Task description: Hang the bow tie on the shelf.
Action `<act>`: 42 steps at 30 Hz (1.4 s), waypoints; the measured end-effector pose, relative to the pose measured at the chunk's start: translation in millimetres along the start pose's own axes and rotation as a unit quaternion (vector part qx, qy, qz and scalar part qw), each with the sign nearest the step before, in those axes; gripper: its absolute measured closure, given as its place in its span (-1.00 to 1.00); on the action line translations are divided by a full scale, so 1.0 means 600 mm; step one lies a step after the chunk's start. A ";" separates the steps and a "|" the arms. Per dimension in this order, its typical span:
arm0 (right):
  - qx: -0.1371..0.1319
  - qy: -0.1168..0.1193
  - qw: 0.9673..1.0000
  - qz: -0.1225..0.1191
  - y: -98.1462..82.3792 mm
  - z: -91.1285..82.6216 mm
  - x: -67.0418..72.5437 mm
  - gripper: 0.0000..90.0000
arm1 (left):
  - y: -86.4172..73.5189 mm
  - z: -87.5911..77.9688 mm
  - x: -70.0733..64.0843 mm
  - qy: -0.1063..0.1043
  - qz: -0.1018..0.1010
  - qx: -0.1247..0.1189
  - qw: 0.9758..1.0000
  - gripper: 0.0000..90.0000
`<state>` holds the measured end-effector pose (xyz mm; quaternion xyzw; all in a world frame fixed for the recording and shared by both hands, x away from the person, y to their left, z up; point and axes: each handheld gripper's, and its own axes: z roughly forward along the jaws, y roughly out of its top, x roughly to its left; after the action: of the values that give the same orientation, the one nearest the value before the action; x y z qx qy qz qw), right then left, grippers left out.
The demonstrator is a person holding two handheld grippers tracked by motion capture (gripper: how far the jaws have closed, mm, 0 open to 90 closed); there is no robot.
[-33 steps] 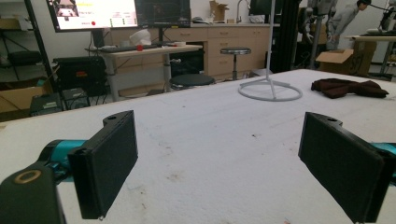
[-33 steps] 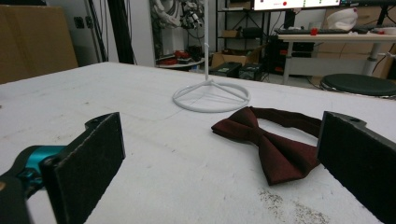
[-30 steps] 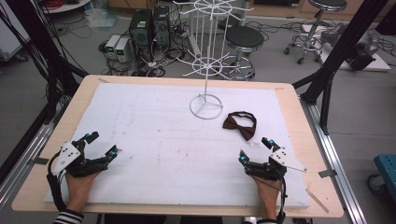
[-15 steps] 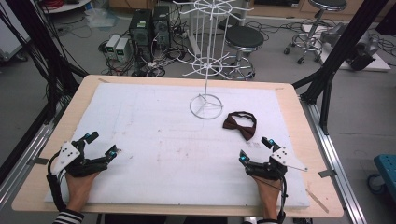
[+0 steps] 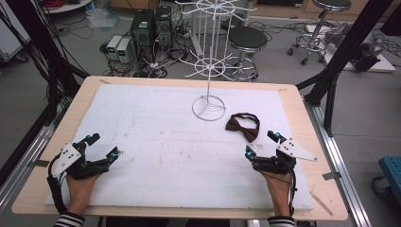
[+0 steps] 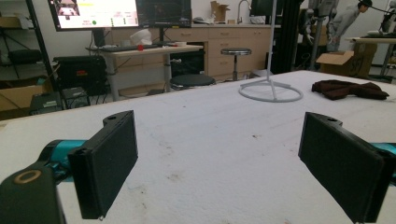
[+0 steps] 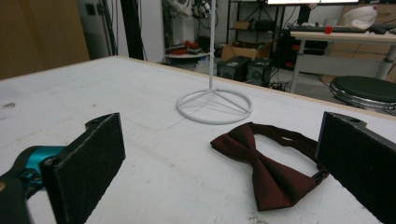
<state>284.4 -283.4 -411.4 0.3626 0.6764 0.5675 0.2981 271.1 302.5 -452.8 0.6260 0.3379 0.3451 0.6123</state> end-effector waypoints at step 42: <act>0.265 0.106 0.955 -0.085 0.135 0.148 -0.078 -0.98 | 0.000 0.000 0.000 0.000 -0.005 -0.002 1.000 -0.74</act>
<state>395.5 -265.7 -348.0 0.3076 0.8583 0.3760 0.1653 271.4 302.6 -452.9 0.6230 0.3404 0.3425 0.6153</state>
